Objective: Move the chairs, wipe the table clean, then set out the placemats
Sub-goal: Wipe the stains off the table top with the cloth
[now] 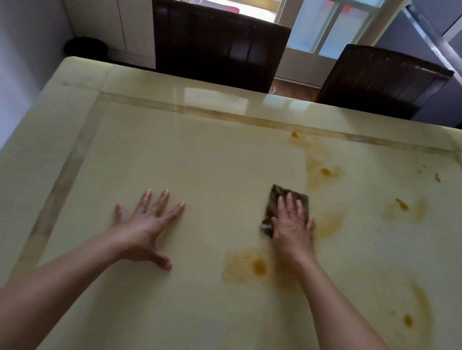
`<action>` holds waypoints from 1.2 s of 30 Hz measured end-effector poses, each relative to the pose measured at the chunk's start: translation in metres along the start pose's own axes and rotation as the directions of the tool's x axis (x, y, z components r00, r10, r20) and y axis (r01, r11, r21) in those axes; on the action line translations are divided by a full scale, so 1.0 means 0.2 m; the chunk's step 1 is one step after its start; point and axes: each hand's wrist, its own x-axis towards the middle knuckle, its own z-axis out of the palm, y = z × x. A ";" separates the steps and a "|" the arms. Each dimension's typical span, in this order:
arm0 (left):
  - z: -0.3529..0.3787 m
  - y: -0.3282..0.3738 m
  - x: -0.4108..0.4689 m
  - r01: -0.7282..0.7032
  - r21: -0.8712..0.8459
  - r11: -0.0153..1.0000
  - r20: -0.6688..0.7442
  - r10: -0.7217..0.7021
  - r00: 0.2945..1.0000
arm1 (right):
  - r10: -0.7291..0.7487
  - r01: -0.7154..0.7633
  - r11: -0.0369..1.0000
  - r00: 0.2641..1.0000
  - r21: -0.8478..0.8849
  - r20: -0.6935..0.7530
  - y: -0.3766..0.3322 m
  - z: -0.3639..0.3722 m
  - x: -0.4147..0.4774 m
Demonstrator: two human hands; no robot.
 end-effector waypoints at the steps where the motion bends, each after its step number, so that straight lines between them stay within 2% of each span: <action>1: 0.00 0.00 0.00 -0.002 0.000 1.000 -0.001 0.002 1.000 | 0.045 -0.045 0.999 0.999 0.012 -0.001 0.03 0.00 -0.02; 3: 0.00 0.00 0.00 -0.003 0.000 1.000 -0.001 0.003 1.000 | 0.095 -0.095 0.995 0.996 0.028 -0.001 0.03 0.01 -0.04; 5: 0.00 0.00 0.00 -0.003 -0.006 1.000 0.001 0.003 1.000 | 0.081 -0.081 0.996 0.997 0.049 0.004 -0.04 0.03 -0.08; 8: 0.00 0.01 0.00 -0.005 -0.008 1.000 0.004 0.005 1.000 | -0.073 0.072 0.997 0.997 0.027 0.030 -0.18 0.10 -0.21; 13: -0.01 0.01 -0.02 0.006 -0.003 1.000 0.012 -0.006 1.000 | -0.328 0.328 0.945 0.940 0.012 0.094 -0.35 0.28 -0.51; 15: -0.01 0.01 -0.02 0.005 -0.015 1.000 0.010 -0.005 1.000 | -0.401 0.409 0.909 0.911 -0.079 0.099 -0.37 0.33 -0.64; 19: -0.02 0.02 -0.07 0.004 -0.050 0.999 -0.014 -0.005 1.000 | -0.434 0.455 0.878 0.888 -0.152 0.152 -0.35 0.38 -0.77; 21: 0.00 0.04 -0.11 -0.009 -0.044 0.999 -0.041 0.007 0.999 | -0.475 0.491 0.857 0.870 -0.156 0.129 -0.30 0.34 -0.75; 25: 0.12 0.11 -0.27 -0.106 0.041 0.993 -0.032 0.108 0.994 | -0.286 0.292 0.951 0.955 -0.104 0.074 -0.12 0.24 -0.67; 28: 0.24 0.14 -0.38 -0.114 0.053 0.992 0.014 0.114 0.993 | -0.116 0.119 0.990 0.992 -0.073 0.050 0.06 0.20 -0.67; 33: 0.35 0.15 -0.43 -0.096 0.073 0.993 0.029 0.094 0.995 | 0.114 -0.111 0.984 0.993 -0.138 0.014 0.23 0.16 -0.76; 36: 0.34 0.16 -0.43 -0.097 0.074 0.993 0.037 0.094 0.995 | 0.165 -0.165 0.984 0.986 -0.070 -0.006 0.16 0.16 -0.78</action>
